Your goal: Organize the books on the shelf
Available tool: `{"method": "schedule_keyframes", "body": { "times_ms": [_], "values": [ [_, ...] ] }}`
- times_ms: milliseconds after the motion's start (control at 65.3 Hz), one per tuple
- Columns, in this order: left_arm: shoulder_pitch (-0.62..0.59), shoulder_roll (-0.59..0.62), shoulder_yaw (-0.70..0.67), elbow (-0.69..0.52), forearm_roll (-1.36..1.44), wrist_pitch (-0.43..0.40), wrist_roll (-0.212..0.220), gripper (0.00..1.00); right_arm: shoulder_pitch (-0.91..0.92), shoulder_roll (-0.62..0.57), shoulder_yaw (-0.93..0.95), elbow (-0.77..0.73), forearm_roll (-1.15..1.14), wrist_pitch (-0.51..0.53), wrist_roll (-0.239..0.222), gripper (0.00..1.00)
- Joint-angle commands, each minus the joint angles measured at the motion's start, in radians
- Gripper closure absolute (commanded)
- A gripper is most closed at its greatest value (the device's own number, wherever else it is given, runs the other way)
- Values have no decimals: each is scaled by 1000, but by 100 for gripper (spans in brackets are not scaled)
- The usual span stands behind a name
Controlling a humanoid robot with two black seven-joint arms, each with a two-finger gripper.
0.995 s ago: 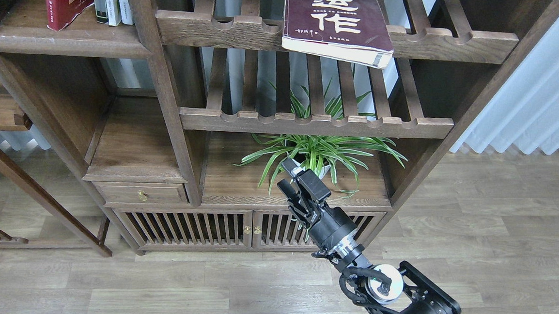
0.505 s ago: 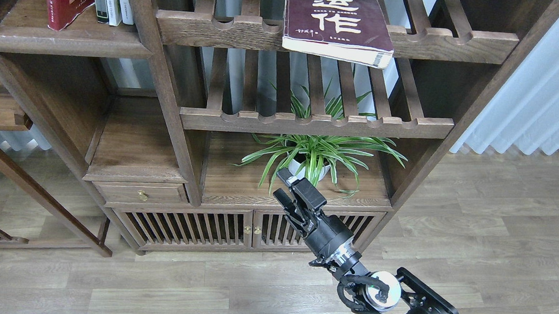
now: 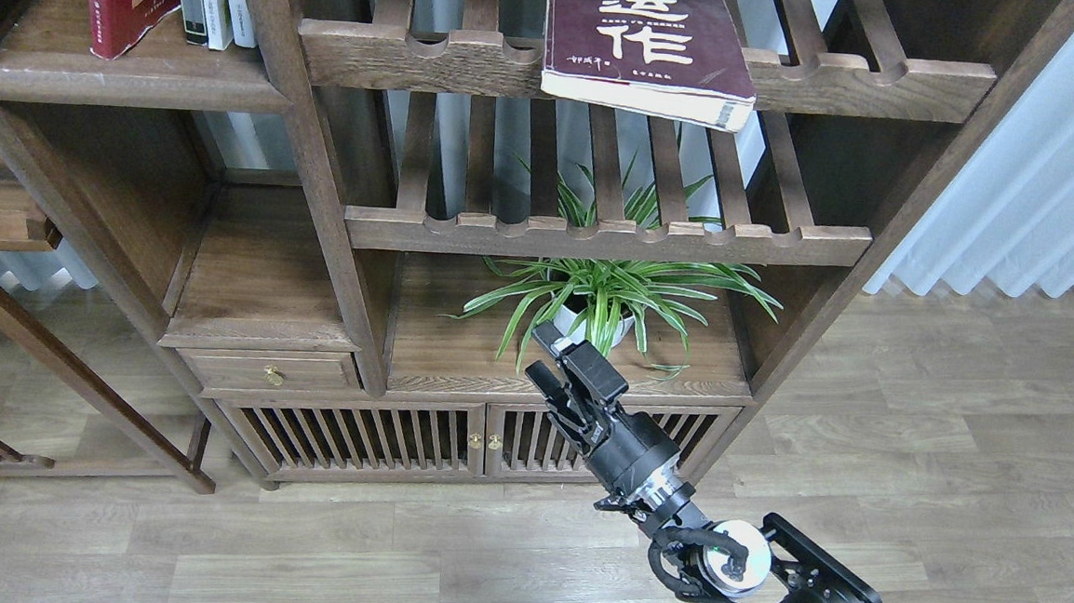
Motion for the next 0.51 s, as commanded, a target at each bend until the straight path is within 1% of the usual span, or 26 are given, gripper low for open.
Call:
{"method": "schedule_keyframes", "body": {
  "times_ms": [0, 184, 490],
  "values": [
    [-23, -3, 36, 29, 0, 1, -10, 100, -3, 0, 0, -1, 0, 0, 0, 12],
    [-69, -15, 119, 60, 0, 29, -17, 100, -3, 0, 0, -1, 0, 0, 0, 12],
    [-156, -29, 214, 143, -3, 31, -17, 100, -5, 0, 1, -1, 1, 0, 1, 11]
  ]
}}
